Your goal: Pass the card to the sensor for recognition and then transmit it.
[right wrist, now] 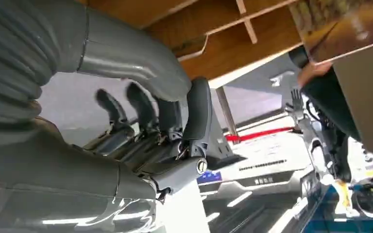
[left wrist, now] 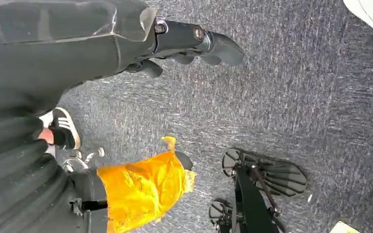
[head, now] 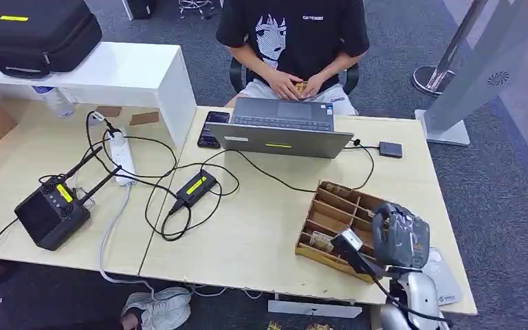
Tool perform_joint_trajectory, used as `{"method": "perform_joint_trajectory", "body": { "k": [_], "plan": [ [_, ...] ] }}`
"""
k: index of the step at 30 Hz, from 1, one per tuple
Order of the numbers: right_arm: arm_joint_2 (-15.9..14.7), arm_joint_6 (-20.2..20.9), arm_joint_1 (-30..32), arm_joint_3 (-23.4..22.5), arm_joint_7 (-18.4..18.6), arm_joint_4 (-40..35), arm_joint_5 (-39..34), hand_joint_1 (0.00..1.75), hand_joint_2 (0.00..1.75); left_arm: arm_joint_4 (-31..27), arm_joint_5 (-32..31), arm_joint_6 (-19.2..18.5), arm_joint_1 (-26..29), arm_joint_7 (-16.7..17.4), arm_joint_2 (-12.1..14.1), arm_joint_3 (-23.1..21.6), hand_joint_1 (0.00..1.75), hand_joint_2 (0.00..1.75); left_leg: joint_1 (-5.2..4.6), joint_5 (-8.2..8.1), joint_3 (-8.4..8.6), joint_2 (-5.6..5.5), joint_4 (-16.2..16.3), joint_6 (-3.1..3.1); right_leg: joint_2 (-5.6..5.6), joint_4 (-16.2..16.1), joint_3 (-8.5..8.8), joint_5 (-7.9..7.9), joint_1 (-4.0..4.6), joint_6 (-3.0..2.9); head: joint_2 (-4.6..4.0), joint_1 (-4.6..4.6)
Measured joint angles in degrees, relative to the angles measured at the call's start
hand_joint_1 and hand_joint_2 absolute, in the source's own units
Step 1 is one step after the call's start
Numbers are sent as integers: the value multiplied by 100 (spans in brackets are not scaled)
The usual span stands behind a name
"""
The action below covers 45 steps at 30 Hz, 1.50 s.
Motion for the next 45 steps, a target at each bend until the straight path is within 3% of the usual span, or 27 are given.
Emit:
{"method": "perform_joint_trajectory", "body": {
  "k": [10,11,12,13,18,23,27,37,45],
  "plan": [
    [0,11,-354,-160,-44,885,-133,175,175,0,-35,-33,1,0,6,-35,0,175,-1,1,26,1,1,1,1,-2,17,1,0,3,0,2],
    [0,2,-381,-166,-50,929,-131,166,175,0,-35,-33,0,0,7,-37,0,175,-1,1,30,1,1,1,2,-2,20,2,0,3,0,2],
    [0,-15,-400,-170,-66,964,-133,26,175,0,-35,-33,-1,0,7,-37,0,175,-1,0,33,1,2,0,2,-2,23,1,0,2,0,0],
    [0,-68,-408,-181,-96,983,-131,0,175,0,-35,-33,-2,0,7,-37,0,175,-1,0,36,0,1,0,2,-2,27,1,0,2,0,0],
    [26,-404,-287,-307,-399,822,-64,0,175,0,-15,-31,0,4,7,-37,0,175,-1,0,34,-3,1,0,0,-2,38,0,0,2,0,2],
    [373,-420,71,-856,-1249,105,92,0,175,0,2,-20,3,7,7,-37,0,175,-1,-1,24,-1,0,0,1,0,26,-2,1,0,0,0],
    [623,-420,216,-1121,-1532,-338,79,0,175,0,9,-17,4,7,4,-35,0,175,0,-1,23,-3,-1,0,0,0,25,-5,1,-2,0,0],
    [896,-418,368,-1272,-1779,-820,-129,0,175,0,35,-15,2,4,2,-35,0,175,-2,-2,19,-1,-1,0,0,0,24,-5,0,-1,0,0],
    [887,-371,300,-762,-1287,-789,-262,0,175,0,48,-13,3,4,2,-35,0,175,0,-2,16,0,-2,-1,2,2,23,-5,1,-2,0,0]
  ]
}}
